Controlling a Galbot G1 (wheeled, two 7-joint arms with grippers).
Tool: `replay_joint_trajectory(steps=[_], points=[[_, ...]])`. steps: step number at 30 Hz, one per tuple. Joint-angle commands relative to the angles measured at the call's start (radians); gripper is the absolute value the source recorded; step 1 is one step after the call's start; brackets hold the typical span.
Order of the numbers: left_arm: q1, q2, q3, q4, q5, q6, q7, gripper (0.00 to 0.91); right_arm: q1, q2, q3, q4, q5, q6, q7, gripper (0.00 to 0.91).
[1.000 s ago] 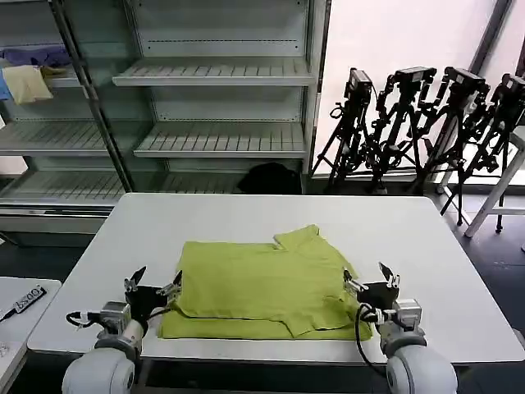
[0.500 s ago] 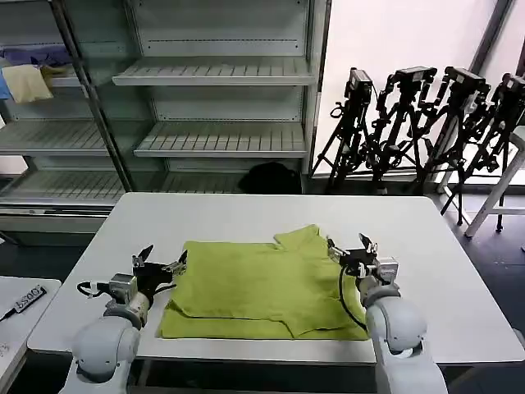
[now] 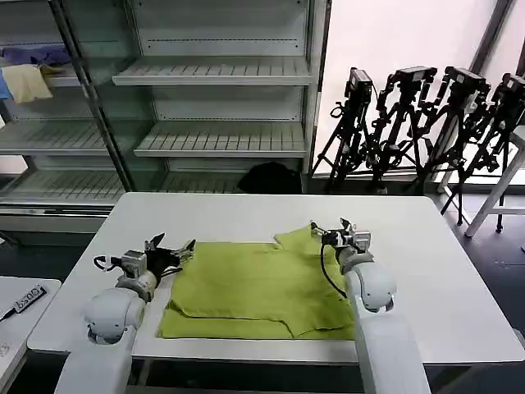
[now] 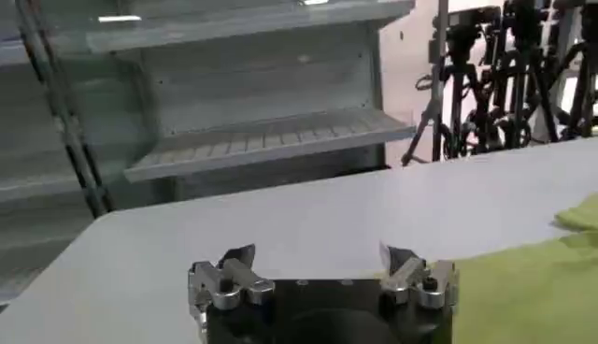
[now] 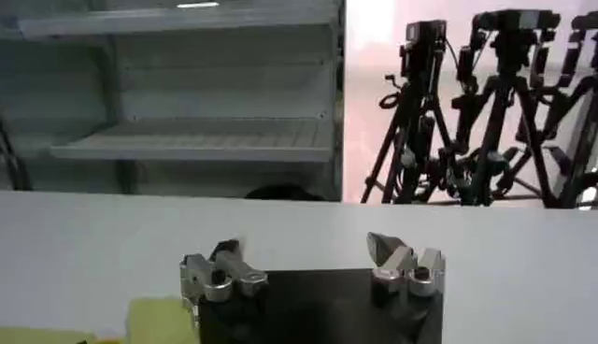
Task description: Fold and organize the clothes.
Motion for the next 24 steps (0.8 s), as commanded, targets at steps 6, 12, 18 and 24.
replay_joint_trajectory(steps=[6, 12, 18, 24], points=[[-0.100, 0.024, 0.046, 0.176, 0.034, 0.001, 0.058, 0.907, 0.076, 0.035, -0.007, -0.176, -0.033, 0.000, -0.005, 0.907], [-0.108, 0.014, 0.044, 0.215, 0.040, 0.000, 0.070, 0.907, 0.080, 0.043, -0.001, -0.190, -0.043, 0.000, -0.003, 0.907], [-0.109, 0.011, 0.041, 0.218, 0.039, 0.001, 0.078, 0.786, 0.081, 0.038, 0.000, -0.193, -0.045, 0.000, -0.005, 0.907], [-0.107, 0.006, 0.041, 0.216, 0.039, 0.000, 0.081, 0.725, 0.076, 0.037, -0.004, -0.188, -0.048, 0.000, -0.006, 0.715]])
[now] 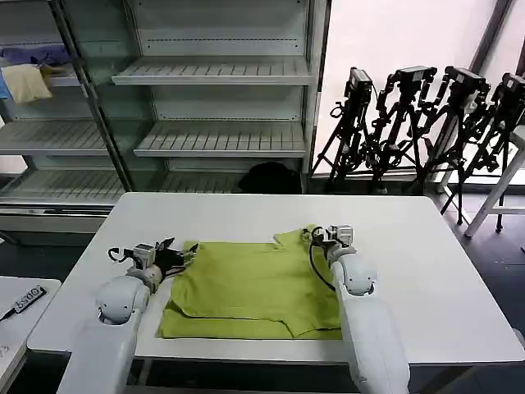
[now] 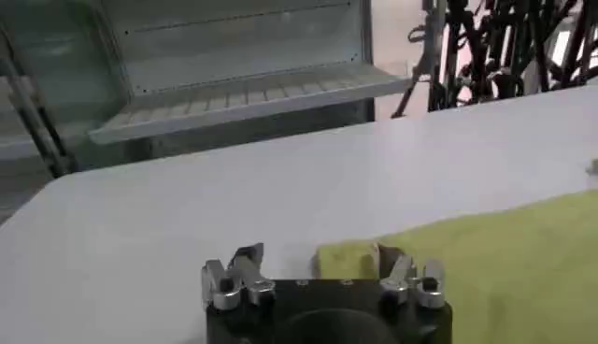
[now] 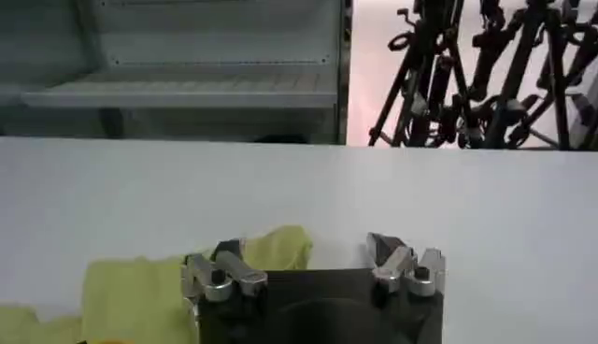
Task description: Fold and organize the clothes.
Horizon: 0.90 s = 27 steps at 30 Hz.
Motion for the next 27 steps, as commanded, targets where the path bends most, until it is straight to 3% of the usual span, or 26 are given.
replay_joint_trajectory(steps=[1, 6, 8, 10, 14, 16, 17, 20, 22, 24, 27], points=[[-0.009, 0.001, 0.004, 0.028, 0.008, -0.001, 0.010, 0.695, 0.008, 0.004, -0.002, -0.022, -0.006, 0.000, 0.000, 0.665], [-0.004, 0.000, 0.002, 0.026, 0.006, -0.001, 0.014, 0.665, -0.001, 0.004, -0.006, -0.016, -0.010, -0.001, -0.004, 0.504], [-0.001, 0.000, 0.002, 0.024, 0.005, 0.000, 0.015, 0.564, -0.004, 0.002, -0.008, -0.014, -0.011, -0.001, -0.005, 0.474], [0.003, -0.001, 0.000, 0.023, 0.004, -0.001, 0.022, 0.524, -0.007, -0.001, -0.010, -0.011, -0.014, -0.001, -0.007, 0.443], [0.007, -0.002, -0.001, 0.019, 0.005, -0.001, 0.036, 0.292, -0.012, -0.002, -0.011, -0.006, -0.017, -0.001, -0.009, 0.373], [0.008, -0.002, -0.001, 0.020, 0.005, 0.000, 0.045, 0.252, -0.016, -0.004, -0.013, -0.002, -0.019, -0.002, -0.012, 0.373], [0.009, -0.003, -0.001, 0.022, 0.005, -0.001, 0.049, 0.151, -0.019, -0.005, -0.014, 0.000, -0.021, -0.002, -0.011, 0.363], [0.011, -0.008, -0.001, 0.025, 0.006, 0.000, 0.058, 0.020, -0.024, -0.005, -0.013, 0.007, -0.024, -0.002, -0.015, 0.282], [0.012, -0.010, -0.001, 0.026, 0.006, 0.000, 0.062, 0.020, -0.025, -0.006, -0.013, 0.009, -0.023, -0.002, -0.015, 0.232], [0.014, -0.012, -0.003, 0.026, 0.006, -0.001, 0.065, 0.010, -0.027, -0.009, -0.014, 0.015, -0.023, -0.002, -0.017, 0.060], [0.015, -0.013, -0.008, 0.020, -0.004, -0.001, 0.066, 0.010, -0.030, -0.010, -0.013, 0.023, -0.019, -0.001, -0.017, 0.000]])
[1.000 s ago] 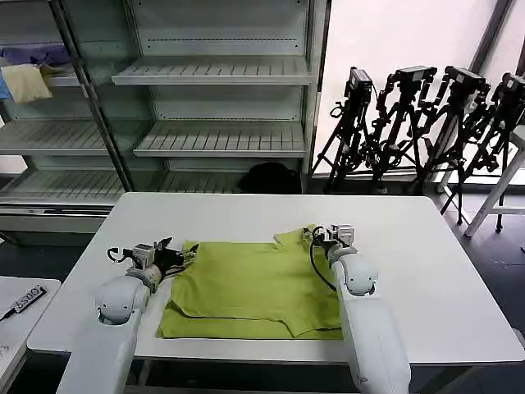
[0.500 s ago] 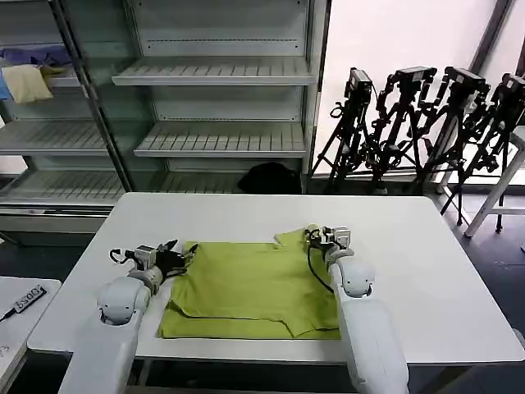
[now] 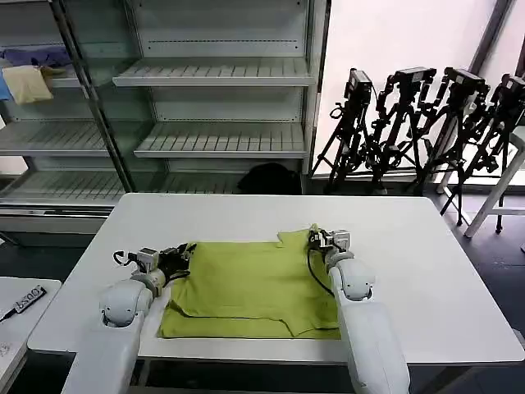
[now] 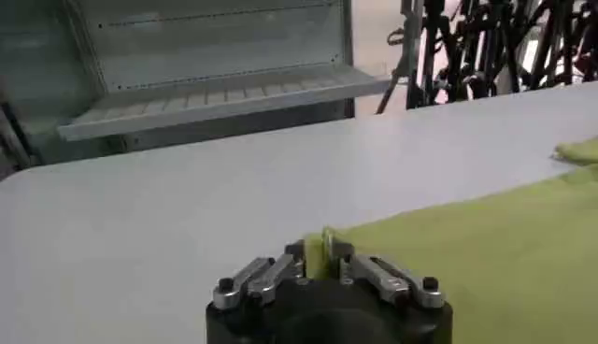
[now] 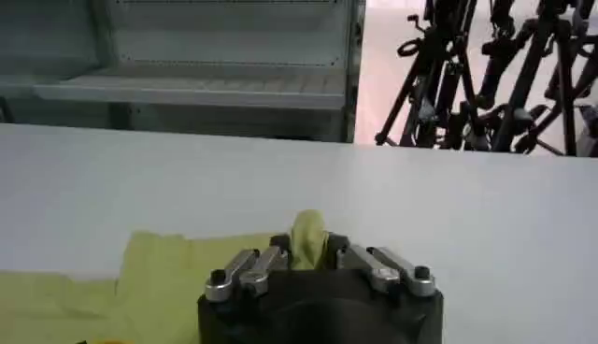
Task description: Fold and organize the clothes.
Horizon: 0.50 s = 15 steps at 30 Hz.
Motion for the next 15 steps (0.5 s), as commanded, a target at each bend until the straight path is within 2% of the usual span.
replay_joint_trajectory(steps=[1, 8, 15], points=[[0.000, -0.002, -0.005, -0.004, -0.011, 0.003, 0.005, 0.010, -0.001, 0.000, 0.001, 0.006, 0.000, -0.001, 0.001, 0.000], [0.002, -0.003, -0.013, -0.028, -0.044, 0.002, -0.008, 0.010, -0.009, 0.006, 0.009, 0.040, 0.043, 0.001, 0.015, 0.000], [0.008, -0.005, -0.023, -0.073, -0.094, 0.001, -0.040, 0.010, -0.024, -0.014, -0.001, 0.129, 0.127, 0.001, 0.043, 0.000]])
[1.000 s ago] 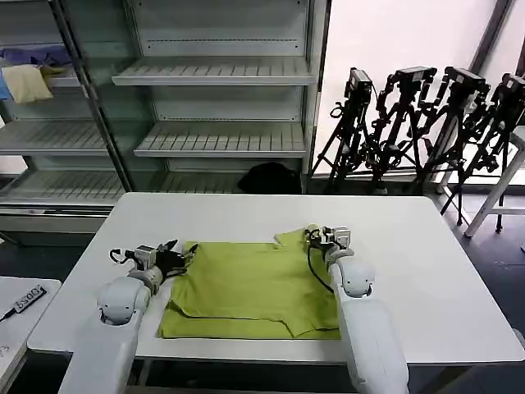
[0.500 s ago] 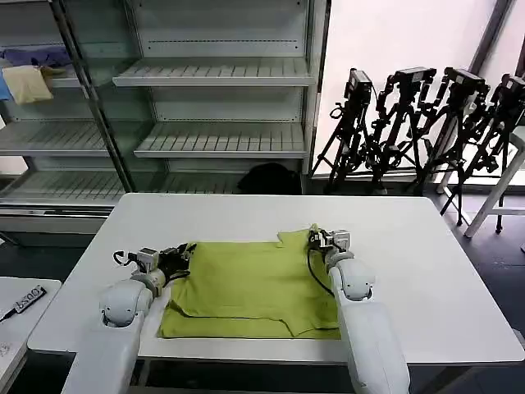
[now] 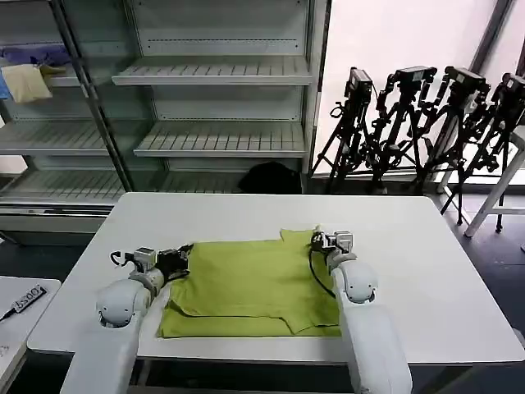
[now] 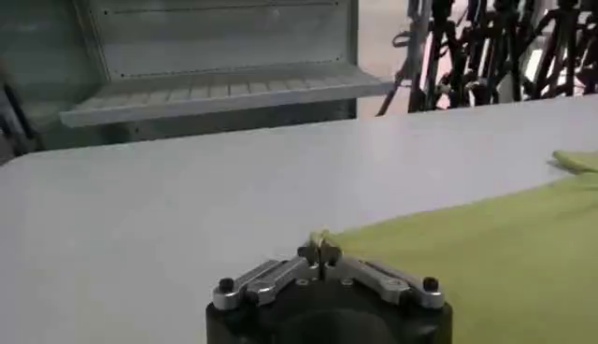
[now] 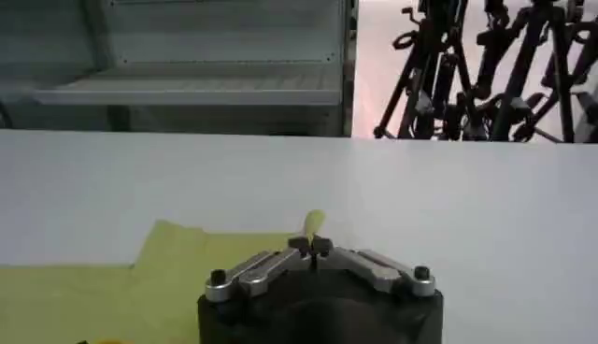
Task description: Fold and organize the clothes.
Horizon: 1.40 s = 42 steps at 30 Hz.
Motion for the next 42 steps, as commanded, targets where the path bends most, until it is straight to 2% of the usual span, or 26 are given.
replay_joint_trajectory(steps=[1, 11, 26, 42], points=[[0.002, 0.002, -0.004, -0.053, -0.057, -0.004, -0.022, 0.000, -0.003, -0.010, -0.003, 0.078, 0.068, 0.003, 0.017, 0.000], [0.057, 0.012, -0.023, -0.141, -0.090, -0.006, -0.015, 0.000, -0.077, -0.047, -0.019, 0.222, 0.075, 0.001, 0.015, 0.000], [0.256, 0.033, -0.085, -0.313, -0.118, -0.008, 0.036, 0.010, -0.432, -0.070, 0.047, 0.485, 0.069, 0.005, -0.054, 0.000], [0.400, 0.029, -0.123, -0.409, -0.107, -0.010, 0.036, 0.000, -0.594, -0.079, 0.059, 0.662, 0.071, 0.006, -0.083, 0.000]])
